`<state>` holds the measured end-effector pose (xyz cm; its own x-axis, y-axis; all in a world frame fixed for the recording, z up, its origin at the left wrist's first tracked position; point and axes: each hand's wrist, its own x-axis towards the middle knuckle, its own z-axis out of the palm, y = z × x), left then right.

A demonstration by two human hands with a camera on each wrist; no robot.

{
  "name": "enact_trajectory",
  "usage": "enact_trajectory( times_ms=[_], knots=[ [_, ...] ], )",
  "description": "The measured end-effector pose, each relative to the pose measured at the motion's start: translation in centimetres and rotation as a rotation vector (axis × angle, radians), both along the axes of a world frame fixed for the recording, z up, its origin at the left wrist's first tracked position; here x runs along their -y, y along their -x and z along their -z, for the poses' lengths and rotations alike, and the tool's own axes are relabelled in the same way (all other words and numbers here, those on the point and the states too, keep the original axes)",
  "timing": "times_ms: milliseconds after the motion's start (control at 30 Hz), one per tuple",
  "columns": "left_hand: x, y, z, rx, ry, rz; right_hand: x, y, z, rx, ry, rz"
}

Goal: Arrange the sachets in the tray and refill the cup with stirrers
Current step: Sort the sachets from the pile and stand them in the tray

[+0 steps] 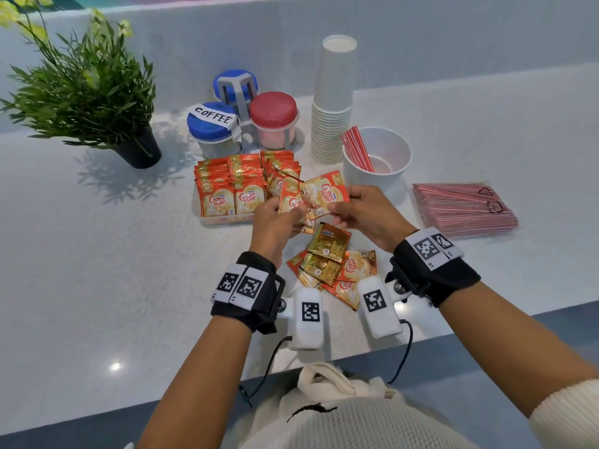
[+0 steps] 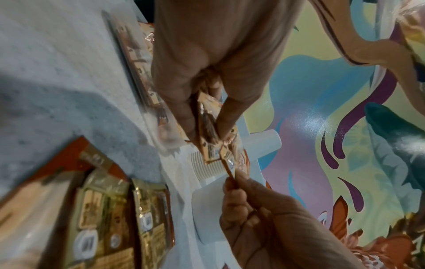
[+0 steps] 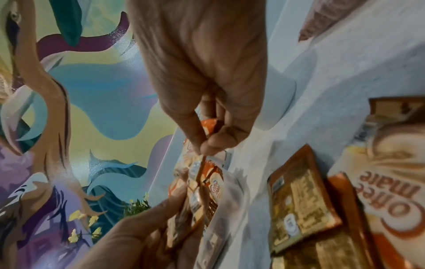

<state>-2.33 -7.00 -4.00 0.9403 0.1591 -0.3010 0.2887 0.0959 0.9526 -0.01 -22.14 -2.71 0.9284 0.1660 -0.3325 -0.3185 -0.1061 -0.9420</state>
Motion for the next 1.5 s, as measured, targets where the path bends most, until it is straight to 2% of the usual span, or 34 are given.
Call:
enact_trajectory(
  times_ms=[67, 167, 233, 433, 667, 733, 800, 900, 1000, 1100, 1200, 1333, 1433, 1500],
  knots=[
    [-0.2, 0.0, 0.0, -0.017, 0.001, 0.016, 0.1, -0.3, -0.3, 0.069, 0.128, -0.038],
    [-0.4, -0.2, -0.2, -0.005, 0.043, 0.021, 0.1, -0.7, -0.8, 0.184, 0.442, -0.241],
    [-0.5, -0.3, -0.3, -0.006, 0.073, 0.047, -0.1, -0.9, -1.0, 0.249, 0.57, -0.327],
    [0.2, 0.1, -0.2, -0.038, 0.071, 0.183, -1.6, -1.3, -0.8, 0.315, 0.524, -0.2],
    [0.5, 0.0, 0.5, -0.042, -0.004, 0.067, -2.0, -1.1, 0.4, 0.241, 0.448, -0.096],
    [0.0, -0.2, 0.7, -0.069, 0.008, 0.019, -1.3, -1.1, 0.4, 0.256, 0.604, -0.215],
    [-0.4, -0.4, 0.8, -0.085, 0.043, -0.005, -0.6, -0.9, 0.7, 0.263, 0.812, -0.456],
    [-0.6, -0.5, 0.8, -0.076, 0.09, -0.026, -0.3, 0.0, 1.2, 0.204, 0.96, -0.716],
    [-0.4, -0.6, 0.7, -0.057, 0.123, -0.035, -1.0, 0.7, 1.5, 0.275, 1.092, -0.815],
    [-0.3, -0.6, 0.7, -0.047, 0.136, -0.028, -1.7, 1.0, 1.9, 0.399, 1.179, -0.806],
    [-0.4, -0.6, 0.6, -0.032, 0.127, -0.029, -1.5, 0.7, 2.1, 0.468, 1.119, -0.705],
    [-1.0, -0.6, 0.5, -0.009, 0.075, -0.044, -0.4, -0.4, 0.7, 0.484, 0.806, -0.482],
    [-1.0, -0.5, 0.6, -0.012, 0.061, -0.022, -0.1, -0.7, -0.9, 0.335, 0.489, -0.356],
    [-0.8, -0.4, 0.6, -0.037, 0.07, 0.025, -0.1, -0.7, -1.2, 0.275, 0.379, -0.329]
  ],
)
